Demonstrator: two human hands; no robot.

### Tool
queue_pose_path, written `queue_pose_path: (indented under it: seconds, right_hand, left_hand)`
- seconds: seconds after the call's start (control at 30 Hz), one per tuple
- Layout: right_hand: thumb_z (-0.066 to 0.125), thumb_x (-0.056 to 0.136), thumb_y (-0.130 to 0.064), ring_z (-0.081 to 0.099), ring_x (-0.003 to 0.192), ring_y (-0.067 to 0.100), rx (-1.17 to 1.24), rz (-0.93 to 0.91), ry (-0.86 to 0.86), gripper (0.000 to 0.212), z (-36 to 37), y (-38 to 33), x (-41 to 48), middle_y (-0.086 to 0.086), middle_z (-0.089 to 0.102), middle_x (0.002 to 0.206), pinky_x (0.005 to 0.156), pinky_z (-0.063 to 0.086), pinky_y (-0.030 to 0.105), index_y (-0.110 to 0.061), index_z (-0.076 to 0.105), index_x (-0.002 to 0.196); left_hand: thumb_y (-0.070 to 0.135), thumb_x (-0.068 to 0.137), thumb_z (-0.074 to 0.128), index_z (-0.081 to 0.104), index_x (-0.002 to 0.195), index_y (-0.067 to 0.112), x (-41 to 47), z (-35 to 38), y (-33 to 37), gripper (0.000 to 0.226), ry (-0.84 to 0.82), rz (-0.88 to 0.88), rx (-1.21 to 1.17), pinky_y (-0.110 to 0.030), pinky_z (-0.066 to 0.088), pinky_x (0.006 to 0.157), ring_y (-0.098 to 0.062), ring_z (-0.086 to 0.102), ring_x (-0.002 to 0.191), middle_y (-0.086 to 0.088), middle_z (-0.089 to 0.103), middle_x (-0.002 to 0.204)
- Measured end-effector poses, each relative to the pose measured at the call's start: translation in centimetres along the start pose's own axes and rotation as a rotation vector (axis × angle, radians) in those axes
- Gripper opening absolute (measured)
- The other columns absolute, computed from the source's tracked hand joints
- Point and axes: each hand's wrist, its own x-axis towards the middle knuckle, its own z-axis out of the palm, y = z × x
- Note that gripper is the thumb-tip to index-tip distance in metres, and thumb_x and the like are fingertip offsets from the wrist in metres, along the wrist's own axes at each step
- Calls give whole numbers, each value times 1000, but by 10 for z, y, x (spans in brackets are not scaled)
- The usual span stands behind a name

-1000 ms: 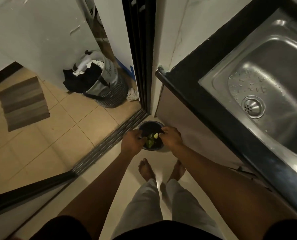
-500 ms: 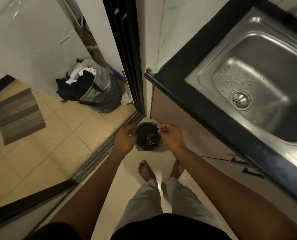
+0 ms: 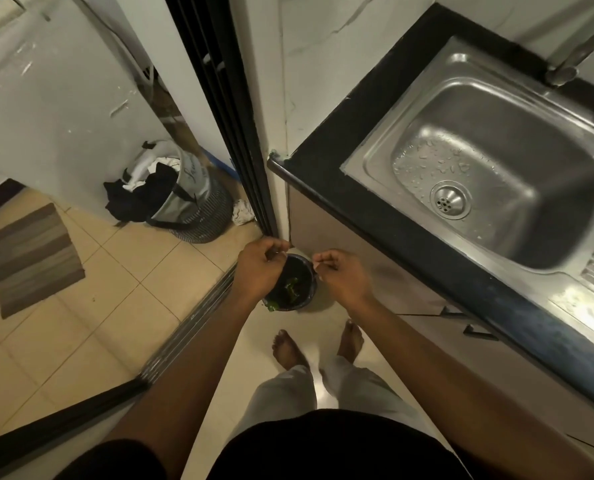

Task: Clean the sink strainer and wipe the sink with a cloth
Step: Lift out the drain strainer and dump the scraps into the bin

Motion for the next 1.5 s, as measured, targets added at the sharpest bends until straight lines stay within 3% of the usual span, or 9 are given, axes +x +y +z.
queue_pose_path:
  seconds: [0.07, 0.17, 0.3, 0.43, 0.57, 0.73, 0.87, 1.03, 1.5]
  right_hand:
    - [65, 97, -12, 70, 99, 10, -22, 13, -7, 20, 3, 8, 1, 0, 77, 110, 83, 55, 16, -12, 76, 114]
    - [67, 95, -9, 72, 105, 19, -20, 63, -35, 21, 16, 23, 8, 7, 77, 112, 97, 58, 32, -8, 76, 115]
    - [68, 95, -9, 72, 106, 21, -83, 95, -139, 21, 54, 55, 35, 8, 77, 114, 86, 56, 22, -7, 75, 115]
    - [68, 95, -9, 68, 112, 24, -194, 121, -250, 20, 108, 100, 73, 9, 74, 118, 100, 54, 36, -9, 75, 114]
    - [68, 95, -12, 65, 102, 17, -287, 115, -331, 21, 173, 155, 118, 6, 74, 116, 82, 48, 17, -10, 75, 115]
    - [69, 95, -5, 65, 119, 27, -386, 195, -460, 32, 244, 225, 171, 14, 73, 122, 93, 44, 19, -3, 69, 126]
    - [74, 93, -12, 61, 127, 27, -472, 220, -487, 43, 284, 268, 209, 10, 69, 132, 110, 45, 34, -10, 64, 135]
    - [72, 95, -23, 50, 137, 35, -611, 194, -514, 55, 312, 301, 236, 12, 54, 149, 114, 42, 47, -19, 53, 146]
    - [71, 91, -9, 67, 112, 28, -533, 213, -403, 31, 320, 304, 245, 9, 75, 116, 97, 50, 32, -16, 71, 121]
  left_hand:
    - [7, 98, 66, 79, 115, 15, -2, 4, -6, 23, -10, -34, -10, -36, 58, 96, -18, 72, 105, -2, 79, 114]
    - [7, 97, 65, 80, 113, 15, -8, 11, -25, 23, 5, -121, -41, -35, 59, 95, -13, 71, 97, 2, 78, 107]
    - [8, 100, 66, 80, 114, 14, -18, 24, -73, 21, 61, -234, -86, -20, 57, 90, -7, 73, 97, 4, 78, 109]
    - [4, 99, 65, 81, 111, 8, -24, 35, -139, 21, 120, -369, -111, -42, 59, 100, -25, 75, 106, -8, 81, 114]
    - [0, 99, 62, 82, 107, 10, -25, 53, -213, 24, 189, -507, -191, -44, 60, 100, -22, 75, 99, -8, 82, 111]
    - [-6, 95, 59, 81, 106, 9, -17, 79, -283, 29, 202, -578, -255, -46, 59, 102, -25, 75, 99, -10, 81, 109]
    - [-3, 96, 60, 82, 106, 11, -12, 96, -321, 28, 202, -585, -279, -40, 60, 99, -20, 75, 97, -5, 82, 108]
    - [2, 99, 63, 82, 104, 14, -13, 109, -347, 23, 189, -576, -277, -27, 57, 90, -7, 72, 88, -1, 82, 106]
    - [2, 99, 64, 83, 108, 15, -9, 112, -351, 25, 173, -596, -249, -13, 55, 84, -5, 74, 98, 6, 81, 104]
